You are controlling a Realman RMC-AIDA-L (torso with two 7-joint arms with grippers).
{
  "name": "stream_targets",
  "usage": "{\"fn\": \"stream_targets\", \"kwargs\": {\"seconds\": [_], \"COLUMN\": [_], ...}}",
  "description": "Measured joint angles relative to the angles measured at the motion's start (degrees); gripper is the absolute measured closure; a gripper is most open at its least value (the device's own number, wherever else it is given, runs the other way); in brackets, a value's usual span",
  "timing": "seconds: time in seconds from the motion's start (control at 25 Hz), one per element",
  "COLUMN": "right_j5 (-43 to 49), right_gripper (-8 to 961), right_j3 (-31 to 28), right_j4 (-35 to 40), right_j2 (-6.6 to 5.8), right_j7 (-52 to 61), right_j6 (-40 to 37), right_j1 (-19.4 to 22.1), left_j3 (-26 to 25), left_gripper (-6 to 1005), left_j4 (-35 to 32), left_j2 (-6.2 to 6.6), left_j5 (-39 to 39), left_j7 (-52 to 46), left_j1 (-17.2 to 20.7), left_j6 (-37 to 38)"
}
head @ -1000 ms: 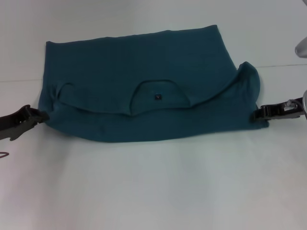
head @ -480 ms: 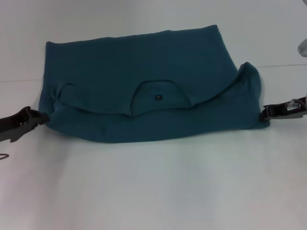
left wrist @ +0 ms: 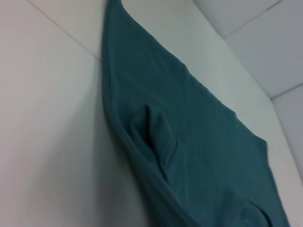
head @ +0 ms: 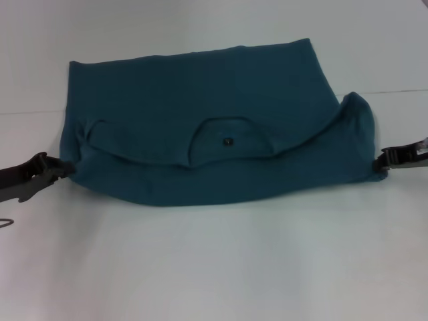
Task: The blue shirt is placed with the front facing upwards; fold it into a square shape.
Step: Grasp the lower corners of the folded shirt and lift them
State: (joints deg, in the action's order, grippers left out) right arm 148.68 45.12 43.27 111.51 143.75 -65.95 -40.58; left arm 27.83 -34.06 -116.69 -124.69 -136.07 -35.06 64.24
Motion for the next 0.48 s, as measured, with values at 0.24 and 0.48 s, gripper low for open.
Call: {"fn": "stream_targets", "kwargs": {"seconds": [0.24, 0.48], "right_j5": [0.5, 1.8], "right_gripper": [943, 943], "right_j3": [-0.1, 0.2], "right_j4": [7.7, 11.9], "right_j2": [0.16, -0.27], "right_j7": [0.5, 0.2], "right_j6": [-11.0, -21.3], "right_j1": [2.8, 5.3], "left_j3": [-0.1, -0.4], "left_gripper": [974, 973], "left_j4": [-4.2, -11.2], "left_j2": [0.2, 0.31], "left_j5": [-0.6, -7.4], "left_j7": [-0.3, -1.9], "left_j1": [2.5, 5.8], "left_j6": [9.9, 22.7]}}
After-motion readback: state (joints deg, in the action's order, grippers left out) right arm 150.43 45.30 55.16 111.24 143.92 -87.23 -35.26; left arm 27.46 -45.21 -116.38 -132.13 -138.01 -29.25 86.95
